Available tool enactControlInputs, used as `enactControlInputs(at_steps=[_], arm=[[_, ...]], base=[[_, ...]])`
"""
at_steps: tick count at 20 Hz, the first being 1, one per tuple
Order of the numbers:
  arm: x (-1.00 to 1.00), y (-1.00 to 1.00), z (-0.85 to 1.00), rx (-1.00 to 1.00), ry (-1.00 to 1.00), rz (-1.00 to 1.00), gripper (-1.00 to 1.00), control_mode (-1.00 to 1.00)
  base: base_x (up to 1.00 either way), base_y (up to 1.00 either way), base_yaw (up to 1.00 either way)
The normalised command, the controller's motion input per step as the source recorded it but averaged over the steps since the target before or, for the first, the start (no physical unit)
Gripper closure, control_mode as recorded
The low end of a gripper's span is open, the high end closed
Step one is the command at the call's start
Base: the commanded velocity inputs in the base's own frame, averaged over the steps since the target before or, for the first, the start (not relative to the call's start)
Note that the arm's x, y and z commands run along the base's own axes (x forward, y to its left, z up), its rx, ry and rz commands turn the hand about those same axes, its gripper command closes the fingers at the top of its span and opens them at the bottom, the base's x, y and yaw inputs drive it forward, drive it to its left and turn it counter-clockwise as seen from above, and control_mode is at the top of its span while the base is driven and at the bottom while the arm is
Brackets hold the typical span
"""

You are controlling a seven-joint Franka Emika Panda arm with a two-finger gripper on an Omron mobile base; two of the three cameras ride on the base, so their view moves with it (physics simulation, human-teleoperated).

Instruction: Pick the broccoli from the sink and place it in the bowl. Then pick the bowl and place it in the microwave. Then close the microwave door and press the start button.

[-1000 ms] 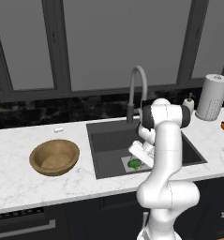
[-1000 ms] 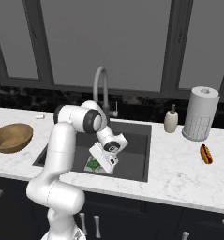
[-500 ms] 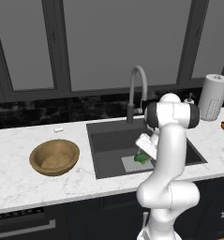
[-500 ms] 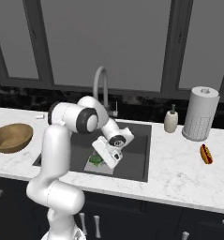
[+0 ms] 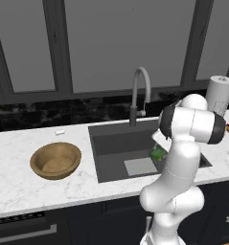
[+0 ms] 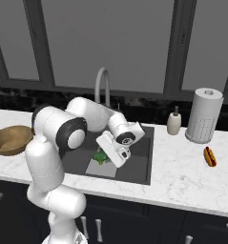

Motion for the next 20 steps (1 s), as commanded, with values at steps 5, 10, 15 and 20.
enactControlInputs(at_steps=[5, 10, 15, 20], arm=[[-0.66, -0.01, 0.88, 0.00, -0.11, 0.00, 1.00, -1.00], [-0.60, 0.07, 0.74, -0.06, -0.14, 0.00, 1.00, -1.00], [-0.47, 0.34, 0.62, -0.13, -0.01, -0.05, 1.00, -1.00], [-0.35, 0.57, 0.67, -0.14, -0.06, 0.00, 1.00, -1.00]], base=[[0.00, 0.00, 0.00], [0.00, 0.00, 0.00], [0.00, 0.00, 0.00], [0.00, 0.00, 0.00]])
